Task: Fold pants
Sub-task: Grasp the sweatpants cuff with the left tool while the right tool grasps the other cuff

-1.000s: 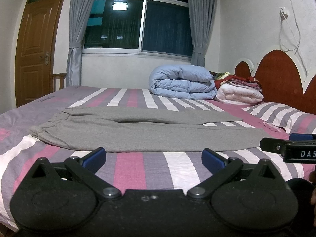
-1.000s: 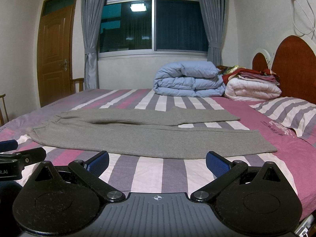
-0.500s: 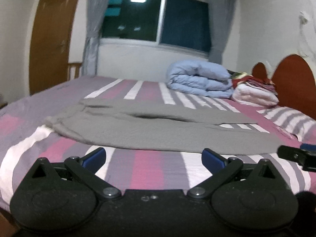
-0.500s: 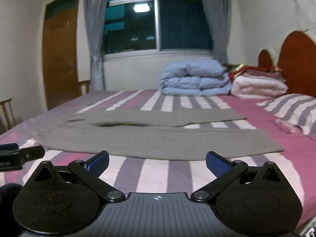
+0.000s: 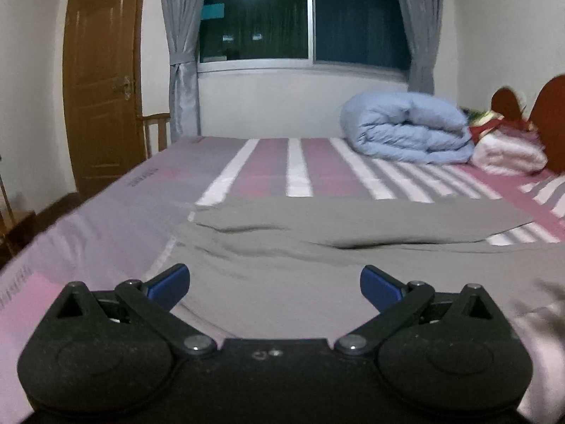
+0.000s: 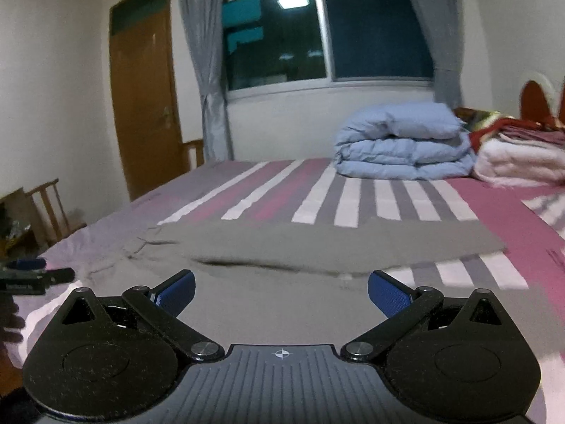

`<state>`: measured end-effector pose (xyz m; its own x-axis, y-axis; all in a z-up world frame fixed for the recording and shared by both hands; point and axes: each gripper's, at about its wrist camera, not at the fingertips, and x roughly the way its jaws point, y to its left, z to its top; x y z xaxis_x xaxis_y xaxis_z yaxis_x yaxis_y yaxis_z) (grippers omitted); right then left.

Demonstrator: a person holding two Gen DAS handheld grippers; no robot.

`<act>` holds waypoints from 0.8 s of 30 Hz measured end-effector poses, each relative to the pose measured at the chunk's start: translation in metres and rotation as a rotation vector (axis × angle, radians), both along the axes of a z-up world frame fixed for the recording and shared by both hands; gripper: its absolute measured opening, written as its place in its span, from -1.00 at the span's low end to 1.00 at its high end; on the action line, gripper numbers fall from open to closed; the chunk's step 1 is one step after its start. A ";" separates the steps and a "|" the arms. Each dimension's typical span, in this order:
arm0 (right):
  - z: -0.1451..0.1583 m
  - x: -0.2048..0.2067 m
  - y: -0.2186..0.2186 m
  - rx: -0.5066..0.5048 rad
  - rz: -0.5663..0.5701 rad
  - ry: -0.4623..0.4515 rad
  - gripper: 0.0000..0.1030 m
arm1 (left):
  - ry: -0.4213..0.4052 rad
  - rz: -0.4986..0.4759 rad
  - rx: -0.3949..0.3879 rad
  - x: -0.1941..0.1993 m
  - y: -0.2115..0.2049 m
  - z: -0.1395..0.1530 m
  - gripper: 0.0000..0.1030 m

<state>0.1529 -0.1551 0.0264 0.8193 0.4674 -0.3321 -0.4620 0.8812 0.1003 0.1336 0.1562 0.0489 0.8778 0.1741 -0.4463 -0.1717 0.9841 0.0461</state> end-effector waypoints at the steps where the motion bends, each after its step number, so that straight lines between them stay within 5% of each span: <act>1: 0.004 0.017 0.008 -0.022 0.009 -0.005 1.00 | 0.016 -0.018 0.009 0.012 0.011 0.002 0.88; 4: 0.008 0.063 0.031 -0.088 0.045 -0.003 1.00 | 0.055 -0.033 0.075 0.051 0.050 0.002 0.82; 6: 0.006 0.097 0.045 -0.107 0.075 -0.002 1.00 | 0.084 -0.041 0.098 0.081 0.079 -0.001 0.56; 14: -0.025 0.259 0.109 -0.148 0.144 0.068 0.98 | 0.178 -0.072 0.042 0.212 0.166 -0.027 0.29; 17: -0.045 0.308 0.133 -0.208 0.180 0.081 0.48 | 0.244 -0.080 0.005 0.254 0.184 -0.052 0.10; 24: -0.085 0.374 0.156 -0.284 0.246 0.097 0.37 | 0.320 -0.083 -0.056 0.313 0.209 -0.094 0.08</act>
